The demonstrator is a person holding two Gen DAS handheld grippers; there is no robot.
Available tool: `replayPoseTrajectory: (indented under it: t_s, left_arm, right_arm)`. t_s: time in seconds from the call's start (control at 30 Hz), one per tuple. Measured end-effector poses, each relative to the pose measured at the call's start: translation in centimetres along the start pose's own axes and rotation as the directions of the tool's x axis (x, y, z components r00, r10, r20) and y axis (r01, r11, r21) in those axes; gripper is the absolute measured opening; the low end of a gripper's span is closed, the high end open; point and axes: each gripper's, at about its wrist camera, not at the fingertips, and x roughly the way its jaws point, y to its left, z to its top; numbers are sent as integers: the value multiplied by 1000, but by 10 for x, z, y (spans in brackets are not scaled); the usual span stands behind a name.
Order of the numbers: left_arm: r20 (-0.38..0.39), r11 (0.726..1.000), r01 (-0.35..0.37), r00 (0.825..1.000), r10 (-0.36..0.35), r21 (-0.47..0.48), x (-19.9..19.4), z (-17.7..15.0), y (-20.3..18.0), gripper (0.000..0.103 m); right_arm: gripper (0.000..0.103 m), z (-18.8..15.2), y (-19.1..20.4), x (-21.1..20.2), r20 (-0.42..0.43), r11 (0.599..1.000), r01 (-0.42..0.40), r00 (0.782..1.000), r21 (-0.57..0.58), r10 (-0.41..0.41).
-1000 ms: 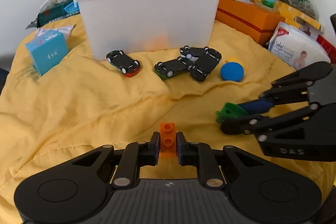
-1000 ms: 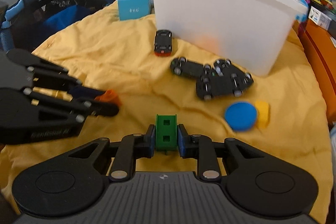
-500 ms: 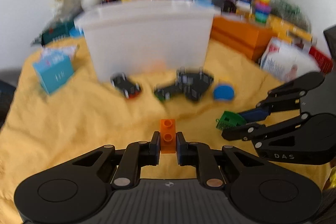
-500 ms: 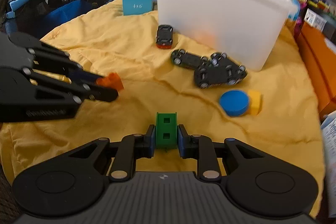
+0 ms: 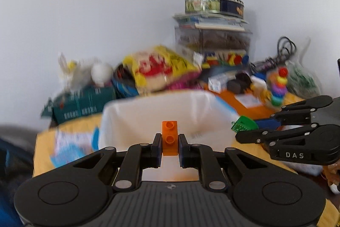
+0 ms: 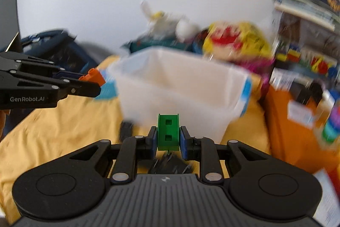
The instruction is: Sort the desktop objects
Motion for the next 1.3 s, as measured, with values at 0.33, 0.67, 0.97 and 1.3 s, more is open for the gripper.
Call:
replayPoseTrajectory:
  t_s: [0.33, 0.67, 0.97, 1.3]
  left_arm:
    - [-41, 993, -121, 992, 121, -5, 90, 39, 16, 18]
    - [-66, 988, -154, 986, 155, 19, 99, 26, 15, 44]
    - [-43, 997, -60, 997, 61, 40, 45, -23, -8, 57]
    - [-265, 905, 143, 964, -34, 402, 63, -111, -56, 57]
  right_arm:
    - [24, 64, -34, 47, 80, 992, 105, 991, 74, -111]
    - [32, 46, -42, 93, -59, 993, 92, 994, 68, -88]
    - [32, 39, -46, 37, 68, 991, 63, 995, 121, -71]
    - [34, -30, -9, 25, -54, 997, 53, 997, -53, -56]
